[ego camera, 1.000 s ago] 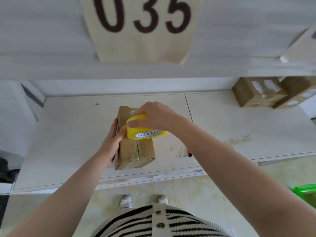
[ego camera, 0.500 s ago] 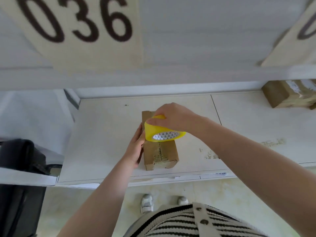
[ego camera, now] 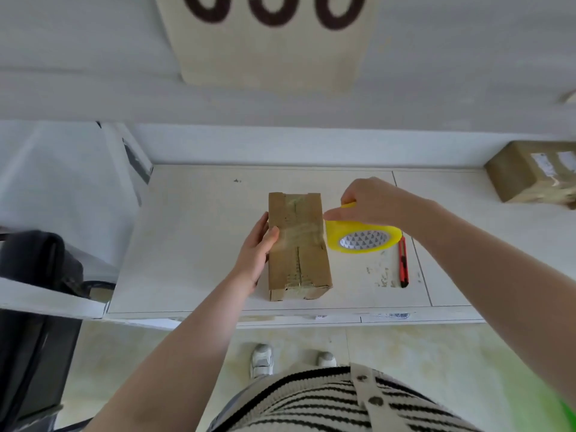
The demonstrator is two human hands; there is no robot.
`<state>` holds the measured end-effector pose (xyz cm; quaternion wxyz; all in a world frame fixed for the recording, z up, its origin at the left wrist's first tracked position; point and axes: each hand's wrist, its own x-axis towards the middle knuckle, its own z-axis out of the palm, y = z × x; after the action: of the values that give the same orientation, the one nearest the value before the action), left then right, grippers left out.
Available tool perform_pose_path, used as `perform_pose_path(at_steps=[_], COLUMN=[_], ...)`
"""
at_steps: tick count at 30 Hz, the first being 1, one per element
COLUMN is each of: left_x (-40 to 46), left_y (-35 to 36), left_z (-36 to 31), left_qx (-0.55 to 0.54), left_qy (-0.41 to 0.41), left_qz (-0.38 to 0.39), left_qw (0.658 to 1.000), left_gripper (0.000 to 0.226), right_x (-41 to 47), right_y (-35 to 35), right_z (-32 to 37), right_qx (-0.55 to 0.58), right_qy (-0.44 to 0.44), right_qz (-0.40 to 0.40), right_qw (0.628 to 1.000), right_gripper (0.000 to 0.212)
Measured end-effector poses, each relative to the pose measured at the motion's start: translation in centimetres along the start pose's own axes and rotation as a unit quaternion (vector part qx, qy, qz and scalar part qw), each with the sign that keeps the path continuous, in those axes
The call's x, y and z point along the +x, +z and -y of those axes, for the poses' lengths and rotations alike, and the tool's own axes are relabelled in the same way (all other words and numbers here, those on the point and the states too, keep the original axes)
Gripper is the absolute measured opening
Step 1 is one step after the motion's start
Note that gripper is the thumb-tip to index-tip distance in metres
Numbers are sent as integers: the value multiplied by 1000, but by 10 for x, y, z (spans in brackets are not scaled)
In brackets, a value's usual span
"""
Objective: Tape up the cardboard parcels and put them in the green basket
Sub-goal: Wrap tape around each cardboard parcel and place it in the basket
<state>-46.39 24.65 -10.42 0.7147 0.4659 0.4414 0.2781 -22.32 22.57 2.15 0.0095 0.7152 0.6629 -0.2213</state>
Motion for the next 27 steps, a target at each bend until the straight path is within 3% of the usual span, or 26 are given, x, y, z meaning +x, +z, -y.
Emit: perform_pose_path(at_steps=[4, 12, 16, 18, 20, 22, 24, 27], left_x=[1, -2, -6, -4, -1, 3, 7, 12], left_y=[-3, 0, 5, 8, 15, 32, 51, 61], left_z=[1, -5, -10, -14, -20, -26, -26, -17], left_qx=[28, 63, 155, 324, 535, 619, 654, 696], left_qy=[-2, -3, 9, 16, 39, 124, 165, 133], left_qz=[-3, -2, 1, -34, -105, -134, -110, -98], left_qw=[1000, 998, 988, 945, 837, 764, 730, 699], left_gripper=[51, 50, 52, 61, 66, 66, 63, 60], right_x=[5, 20, 22, 22, 22, 22, 23, 23], right_y=[19, 48, 54, 56, 56, 56, 56, 59], right_z=[-16, -28, -25, -24, -24, -23, -22, -24], right_qx=[28, 78, 78, 72, 70, 66, 65, 71], right_qy=[29, 60, 54, 53, 54, 54, 53, 56], right_qz=[28, 46, 49, 49, 47, 48, 52, 55], right_qw=[999, 994, 994, 995, 995, 995, 995, 994], right_gripper=[67, 55, 53, 51, 50, 50, 51, 54])
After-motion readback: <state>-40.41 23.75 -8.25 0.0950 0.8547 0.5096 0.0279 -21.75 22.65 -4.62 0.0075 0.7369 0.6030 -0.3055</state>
